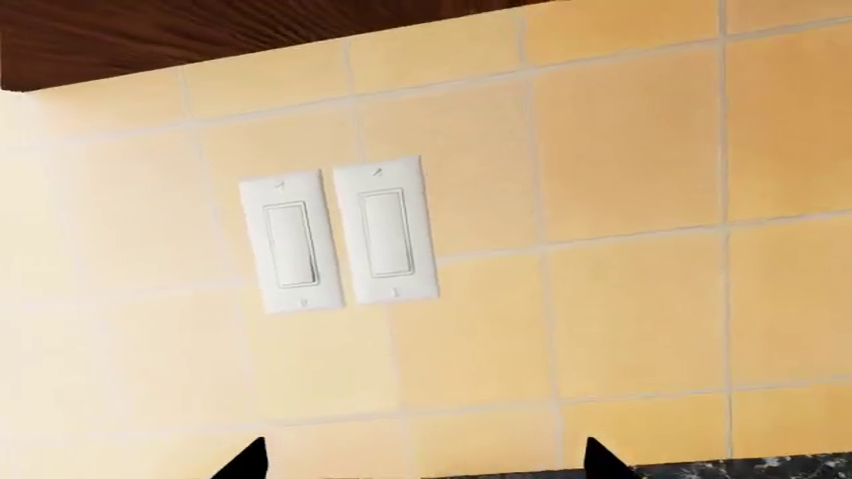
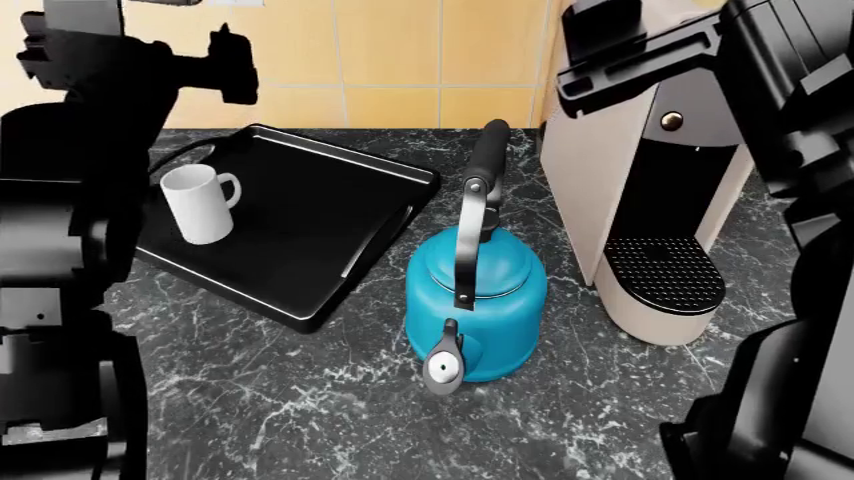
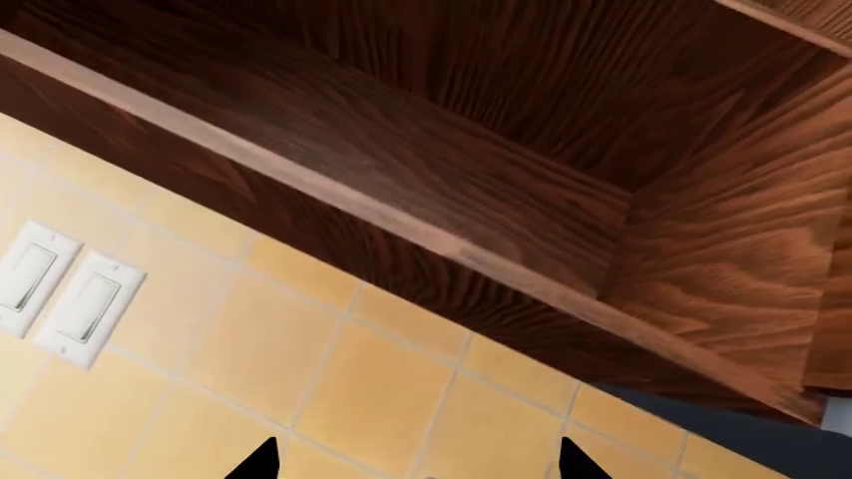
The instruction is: Pick the kettle from the counter and place it on the tray. Then pick the mug from the cabinet and place it on the tray. Then close the cabinet doors.
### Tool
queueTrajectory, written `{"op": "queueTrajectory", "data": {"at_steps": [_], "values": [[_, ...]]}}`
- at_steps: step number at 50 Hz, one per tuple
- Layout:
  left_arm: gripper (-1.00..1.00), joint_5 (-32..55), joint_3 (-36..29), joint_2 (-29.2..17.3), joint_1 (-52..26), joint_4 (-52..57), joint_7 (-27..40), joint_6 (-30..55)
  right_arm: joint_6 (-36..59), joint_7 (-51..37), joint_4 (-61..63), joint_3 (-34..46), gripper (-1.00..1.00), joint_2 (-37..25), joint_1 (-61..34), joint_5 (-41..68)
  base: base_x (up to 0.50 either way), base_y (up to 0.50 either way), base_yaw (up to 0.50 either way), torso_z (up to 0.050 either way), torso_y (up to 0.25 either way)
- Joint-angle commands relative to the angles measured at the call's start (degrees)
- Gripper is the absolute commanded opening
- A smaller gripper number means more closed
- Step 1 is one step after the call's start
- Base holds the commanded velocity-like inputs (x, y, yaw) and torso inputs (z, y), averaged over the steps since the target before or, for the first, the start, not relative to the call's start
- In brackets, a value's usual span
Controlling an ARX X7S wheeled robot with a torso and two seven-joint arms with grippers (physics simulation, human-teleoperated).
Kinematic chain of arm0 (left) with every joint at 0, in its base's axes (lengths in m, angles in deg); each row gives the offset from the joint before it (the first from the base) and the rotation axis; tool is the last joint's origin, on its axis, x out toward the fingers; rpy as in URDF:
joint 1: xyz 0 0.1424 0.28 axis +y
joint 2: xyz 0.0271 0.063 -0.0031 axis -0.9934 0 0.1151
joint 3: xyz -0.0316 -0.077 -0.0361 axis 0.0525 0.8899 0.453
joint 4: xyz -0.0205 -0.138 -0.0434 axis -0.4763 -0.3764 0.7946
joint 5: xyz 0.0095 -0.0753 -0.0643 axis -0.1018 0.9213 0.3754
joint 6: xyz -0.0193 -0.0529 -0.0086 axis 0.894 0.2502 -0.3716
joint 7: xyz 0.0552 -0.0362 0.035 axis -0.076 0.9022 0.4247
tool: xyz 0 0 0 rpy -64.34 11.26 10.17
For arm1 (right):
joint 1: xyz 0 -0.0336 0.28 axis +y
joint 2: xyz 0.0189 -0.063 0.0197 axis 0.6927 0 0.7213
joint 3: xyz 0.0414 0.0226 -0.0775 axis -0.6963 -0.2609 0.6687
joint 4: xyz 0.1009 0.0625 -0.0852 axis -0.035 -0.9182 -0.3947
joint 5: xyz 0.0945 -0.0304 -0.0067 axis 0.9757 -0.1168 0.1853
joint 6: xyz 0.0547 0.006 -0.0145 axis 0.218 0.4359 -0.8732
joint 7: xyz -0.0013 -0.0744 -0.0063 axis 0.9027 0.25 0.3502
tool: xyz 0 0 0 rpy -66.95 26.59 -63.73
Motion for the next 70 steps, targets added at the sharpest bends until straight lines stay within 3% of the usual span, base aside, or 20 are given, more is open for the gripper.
{"op": "queueTrajectory", "data": {"at_steps": [1, 11, 15, 19, 26, 33, 48, 58, 70], "values": [[1.0, 3.05, -4.11, -1.0, -6.64, 7.48, -5.36, 19.48, 1.93, 1.83, 0.37, 1.87, 1.0, -0.5, -1.69, -2.72, 0.0, 0.0, 0.0, 0.0, 0.0], [1.0, 6.97, -3.31, 1.41, -14.96, 11.53, -2.52, 40.56, 2.5, 7.78, -1.37, 3.91, 1.0, -1.11, -3.78, -9.73, 0.0, 0.0, 0.0, 0.0, 0.0], [1.0, 40.06, -5.58, -4.48, -19.21, 6.56, 23.2, 40.55, 2.49, 13.79, -3.56, 5.53, 1.0, -0.76, -5.83, -16.4, 0.0, 0.0, 0.0, 0.0, 0.0], [1.0, 59.98, -6.9, -6.02, -21.6, 4.86, 37.59, 40.46, 2.44, 21.0, -5.76, 6.96, 1.0, -0.51, -7.9, -24.27, 0.0, 0.0, 0.0, 0.0, 0.0], [1.0, 77.44, -8.22, -5.96, -24.78, 2.21, 52.21, 40.01, 1.8, 31.05, -9.01, 8.44, 1.0, -0.65, -10.83, -34.94, 0.0, 0.0, 0.0, 0.0, 0.0], [1.0, 90.02, -10.86, -4.5, -30.08, -0.07, 63.64, 39.0, 0.66, 34.34, -9.93, 8.02, 1.0, -0.26, -11.3, -38.38, 0.0, 0.0, 0.0, 0.0, 0.0], [1.0, 99.55, -14.2, -1.98, -36.54, -3.82, 71.51, 35.66, -0.92, 38.06, -11.2, 7.56, 1.0, 1.11, -11.9, -42.23, 0.0, 0.0, 0.0, 0.0, 0.0], [1.0, 112.16, -18.56, -1.67, -33.58, 2.44, 81.08, 32.26, -1.9, 39.3, -11.53, 6.76, 1.0, 1.14, -12.02, -43.31, 0.0, 0.0, 0.0, 0.0, 0.0], [1.0, 117.04, -21.1, -1.39, -32.87, 4.86, 83.55, 28.35, -2.85, 38.82, -11.04, 5.73, 1.0, 1.51, -11.03, -43.02, 0.0, 0.0, 0.0, 0.0, 0.0]]}}
